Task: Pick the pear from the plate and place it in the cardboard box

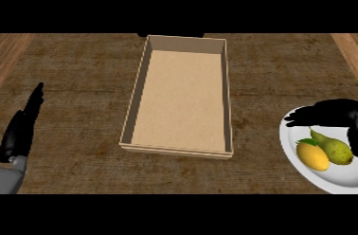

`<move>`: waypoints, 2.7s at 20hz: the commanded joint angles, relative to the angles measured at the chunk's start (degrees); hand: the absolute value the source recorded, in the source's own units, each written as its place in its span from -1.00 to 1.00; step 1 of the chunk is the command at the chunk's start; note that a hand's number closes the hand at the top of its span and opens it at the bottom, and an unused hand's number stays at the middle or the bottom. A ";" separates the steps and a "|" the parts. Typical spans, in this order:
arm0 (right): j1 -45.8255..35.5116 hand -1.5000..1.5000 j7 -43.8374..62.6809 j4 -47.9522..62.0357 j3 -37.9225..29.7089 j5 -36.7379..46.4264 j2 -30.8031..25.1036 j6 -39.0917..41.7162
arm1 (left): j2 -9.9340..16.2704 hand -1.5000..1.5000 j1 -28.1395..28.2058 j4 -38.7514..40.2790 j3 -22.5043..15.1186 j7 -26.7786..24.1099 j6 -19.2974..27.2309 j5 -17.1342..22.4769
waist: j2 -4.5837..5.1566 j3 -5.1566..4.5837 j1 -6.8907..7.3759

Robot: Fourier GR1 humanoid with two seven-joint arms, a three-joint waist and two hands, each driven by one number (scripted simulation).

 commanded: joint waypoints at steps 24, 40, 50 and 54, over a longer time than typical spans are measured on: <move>7.52 1.00 1.54 -6.31 -1.69 2.07 2.87 -4.99 | -0.90 0.00 2.83 -3.98 4.69 1.73 -2.71 -2.71 | -0.29 0.09 -1.02; -10.36 1.00 7.69 10.27 -24.55 -9.20 13.90 -18.24 | -4.28 0.00 -1.06 -1.93 2.64 1.13 -3.55 -5.43 | 1.29 0.34 2.96; -19.75 1.00 -4.76 10.91 -35.76 -16.96 10.37 -21.64 | -4.78 0.00 -0.53 -0.18 3.61 0.46 -3.14 -6.57 | 0.51 0.19 1.03; -22.79 1.00 -5.88 11.47 -36.92 -17.55 13.68 -17.96 | -4.39 0.00 0.77 -3.38 4.52 1.76 -3.84 -5.99 | 0.31 0.12 1.05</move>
